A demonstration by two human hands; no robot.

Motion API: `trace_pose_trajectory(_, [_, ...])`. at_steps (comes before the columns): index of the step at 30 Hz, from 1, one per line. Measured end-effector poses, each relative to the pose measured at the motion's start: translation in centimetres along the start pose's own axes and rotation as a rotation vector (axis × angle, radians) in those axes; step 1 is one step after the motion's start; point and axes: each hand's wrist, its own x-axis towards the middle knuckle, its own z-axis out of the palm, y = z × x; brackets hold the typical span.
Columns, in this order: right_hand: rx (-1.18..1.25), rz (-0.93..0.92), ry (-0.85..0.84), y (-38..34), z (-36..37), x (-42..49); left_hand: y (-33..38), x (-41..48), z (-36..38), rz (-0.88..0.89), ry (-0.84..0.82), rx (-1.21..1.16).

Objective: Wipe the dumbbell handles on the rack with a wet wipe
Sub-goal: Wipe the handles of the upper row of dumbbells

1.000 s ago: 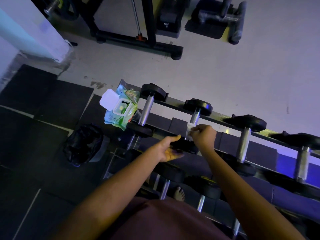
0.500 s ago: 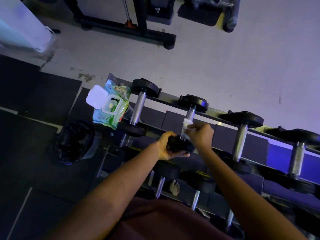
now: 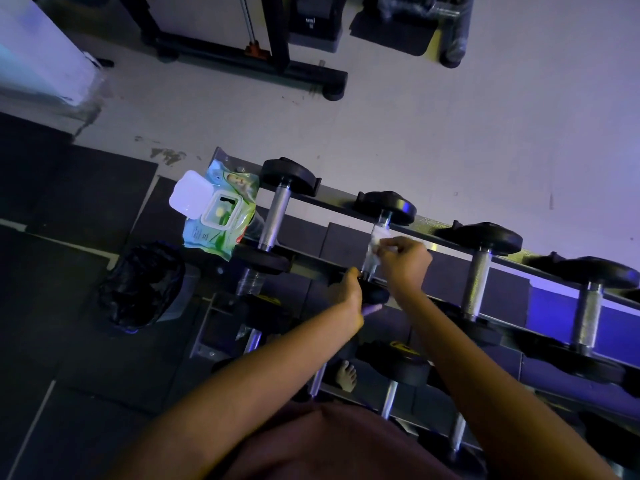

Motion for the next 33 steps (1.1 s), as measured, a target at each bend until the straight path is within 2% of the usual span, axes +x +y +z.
trace_pose_trajectory(5, [-0.046,-0.047,0.024,-2.7,0.2,3.3,1.0,-0.9,-1.5,-0.008,-0.043,0.089])
trace_pose_trajectory(12, [-0.128,-0.004,-0.091,0.4,0.1,-0.6,2.4,0.5,-0.9,-0.051,0.065,0.197])
trace_pose_trajectory(17, [-0.05,0.007,-0.08,1.7,0.1,-3.7,2.5,-1.0,-0.2,0.066,0.197,0.157])
trace_pose_trajectory(24, [-0.036,-0.075,0.04,-2.4,0.8,2.3,2.5,-1.5,-0.3,0.086,0.205,0.158])
trace_pose_trajectory(28, [-0.087,-0.077,0.028,-2.3,0.6,2.5,2.4,-1.7,-0.3,0.087,0.217,0.146])
trace_pose_trajectory(33, [-0.097,-0.043,-0.044,0.7,0.7,-2.3,2.5,-2.3,-0.2,0.109,0.251,0.126])
